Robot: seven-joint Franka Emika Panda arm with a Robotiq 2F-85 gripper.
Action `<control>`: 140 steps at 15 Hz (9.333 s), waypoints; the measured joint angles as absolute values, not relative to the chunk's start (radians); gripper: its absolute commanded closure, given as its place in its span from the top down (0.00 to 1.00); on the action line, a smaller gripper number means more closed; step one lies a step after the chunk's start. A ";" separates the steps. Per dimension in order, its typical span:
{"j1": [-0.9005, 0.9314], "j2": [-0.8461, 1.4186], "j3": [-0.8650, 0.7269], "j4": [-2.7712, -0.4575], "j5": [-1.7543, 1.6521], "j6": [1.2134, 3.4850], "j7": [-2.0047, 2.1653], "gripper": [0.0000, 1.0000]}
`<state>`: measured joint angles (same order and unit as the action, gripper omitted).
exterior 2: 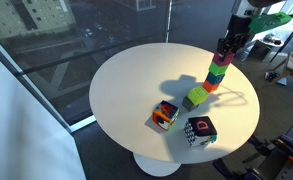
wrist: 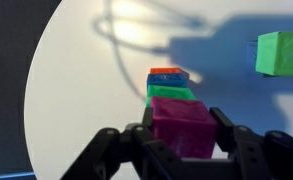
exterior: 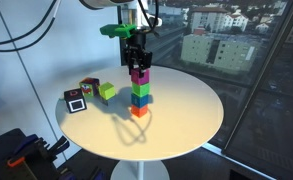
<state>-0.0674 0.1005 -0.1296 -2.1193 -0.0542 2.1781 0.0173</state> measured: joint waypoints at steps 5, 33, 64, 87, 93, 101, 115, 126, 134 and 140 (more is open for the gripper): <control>-0.067 0.082 -0.125 -2.119 -0.054 2.143 -0.012 0.32; -0.012 -0.118 -0.026 -2.379 -0.054 2.220 -0.106 0.32; 0.052 0.011 0.053 -2.387 -0.053 2.397 0.037 0.34; 0.027 -0.064 0.025 -2.374 -0.028 2.382 0.041 1.00; -0.015 -0.071 -0.009 -2.352 -0.032 2.346 0.041 1.00; -0.054 -0.010 -0.047 -2.256 -0.045 2.237 0.046 1.00; -0.071 0.169 -0.106 -2.089 -0.057 2.190 0.072 1.00; -0.079 0.224 -0.123 -2.055 -0.057 2.185 0.075 1.00; -0.079 0.239 -0.125 -2.055 -0.057 2.185 0.075 0.56; -0.078 0.237 -0.125 -2.050 -0.057 2.184 0.075 0.31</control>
